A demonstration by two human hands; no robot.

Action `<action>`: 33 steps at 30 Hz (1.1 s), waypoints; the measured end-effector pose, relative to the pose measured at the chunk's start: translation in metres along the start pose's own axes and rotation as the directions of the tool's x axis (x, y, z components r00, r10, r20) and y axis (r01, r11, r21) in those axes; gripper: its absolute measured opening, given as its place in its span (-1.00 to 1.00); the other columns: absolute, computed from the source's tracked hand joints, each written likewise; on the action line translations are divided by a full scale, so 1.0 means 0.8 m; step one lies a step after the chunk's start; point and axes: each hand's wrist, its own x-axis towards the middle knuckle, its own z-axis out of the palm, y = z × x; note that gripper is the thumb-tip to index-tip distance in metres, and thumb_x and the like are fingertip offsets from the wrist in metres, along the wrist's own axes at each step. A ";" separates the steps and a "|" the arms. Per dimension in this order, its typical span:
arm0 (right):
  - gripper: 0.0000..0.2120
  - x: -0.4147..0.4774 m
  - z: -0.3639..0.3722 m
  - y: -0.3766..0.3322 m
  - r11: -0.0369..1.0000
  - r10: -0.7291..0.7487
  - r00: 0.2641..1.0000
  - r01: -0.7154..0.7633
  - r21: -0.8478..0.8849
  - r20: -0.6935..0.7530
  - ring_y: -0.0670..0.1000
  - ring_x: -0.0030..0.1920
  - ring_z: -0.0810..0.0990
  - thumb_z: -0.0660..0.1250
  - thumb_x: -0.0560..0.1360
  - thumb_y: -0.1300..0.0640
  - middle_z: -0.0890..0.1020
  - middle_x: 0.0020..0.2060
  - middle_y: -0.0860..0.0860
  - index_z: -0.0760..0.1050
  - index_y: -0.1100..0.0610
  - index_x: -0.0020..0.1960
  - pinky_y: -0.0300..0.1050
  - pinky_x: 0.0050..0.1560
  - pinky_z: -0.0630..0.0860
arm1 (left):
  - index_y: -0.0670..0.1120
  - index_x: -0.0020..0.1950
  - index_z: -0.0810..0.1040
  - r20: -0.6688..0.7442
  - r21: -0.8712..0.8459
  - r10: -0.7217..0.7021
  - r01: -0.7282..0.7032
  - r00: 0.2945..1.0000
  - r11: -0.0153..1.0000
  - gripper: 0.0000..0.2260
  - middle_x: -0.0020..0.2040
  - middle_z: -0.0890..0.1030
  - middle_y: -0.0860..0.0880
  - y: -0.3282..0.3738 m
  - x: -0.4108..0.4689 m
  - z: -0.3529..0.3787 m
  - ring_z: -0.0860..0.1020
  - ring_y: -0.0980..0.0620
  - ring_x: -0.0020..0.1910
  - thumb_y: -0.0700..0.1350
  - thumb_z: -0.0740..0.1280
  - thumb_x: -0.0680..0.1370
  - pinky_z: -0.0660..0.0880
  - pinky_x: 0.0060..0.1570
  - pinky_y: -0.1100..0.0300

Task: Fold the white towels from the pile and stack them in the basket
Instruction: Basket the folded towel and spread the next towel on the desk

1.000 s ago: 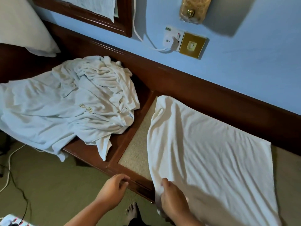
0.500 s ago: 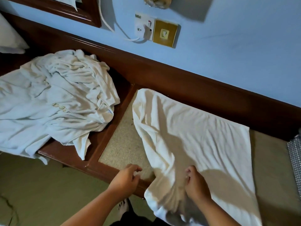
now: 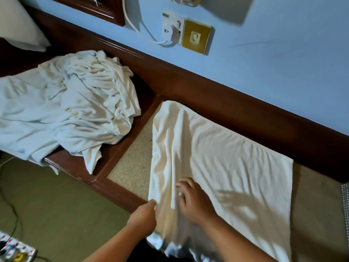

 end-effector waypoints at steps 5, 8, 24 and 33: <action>-0.58 0.031 0.005 -0.012 0.922 -0.311 0.907 0.360 -0.140 0.283 0.08 0.20 0.51 0.12 0.49 0.08 0.44 0.36 -0.06 0.46 -0.01 0.33 0.00 0.15 0.52 | -0.01 0.46 0.34 0.016 -0.172 -0.083 0.085 0.996 0.981 -0.41 -0.09 0.65 0.01 0.005 -0.026 0.021 0.64 0.08 -0.20 0.19 0.38 0.51 0.56 -0.07 0.16; -0.53 0.048 0.013 -0.022 0.830 -0.378 0.808 0.512 -0.222 0.451 0.14 0.20 0.51 0.09 0.50 0.10 0.47 0.35 0.00 0.41 -0.05 0.40 0.06 0.12 0.50 | 0.05 0.37 0.43 0.014 -0.114 -0.127 0.127 0.992 0.985 -0.10 0.15 0.63 0.06 0.029 -0.044 0.038 0.60 0.05 0.13 0.59 0.34 0.21 0.53 0.10 0.14; -0.76 0.037 -0.006 0.052 0.958 0.249 0.892 -0.170 -0.231 0.376 0.14 0.13 0.58 0.21 0.54 0.16 0.55 0.13 0.03 0.37 0.01 0.19 -0.08 -0.02 0.46 | 0.00 0.34 0.50 -0.294 -0.277 0.103 -0.187 0.950 0.942 -0.70 0.33 0.46 0.11 0.051 -0.030 0.067 0.55 0.02 0.21 -0.13 0.17 0.63 0.46 0.19 0.13; -0.84 -0.013 -0.014 0.091 0.873 0.481 0.852 -0.488 -0.021 0.207 0.09 0.07 0.60 0.23 0.56 0.15 0.62 0.08 -0.01 0.40 -0.04 0.10 -0.15 -0.11 0.38 | 0.06 0.65 -0.04 0.025 0.380 0.393 -0.372 0.919 0.847 -0.15 0.66 -0.03 0.06 0.070 0.035 0.025 0.25 -0.15 0.45 -0.33 0.29 0.48 0.39 0.31 -0.04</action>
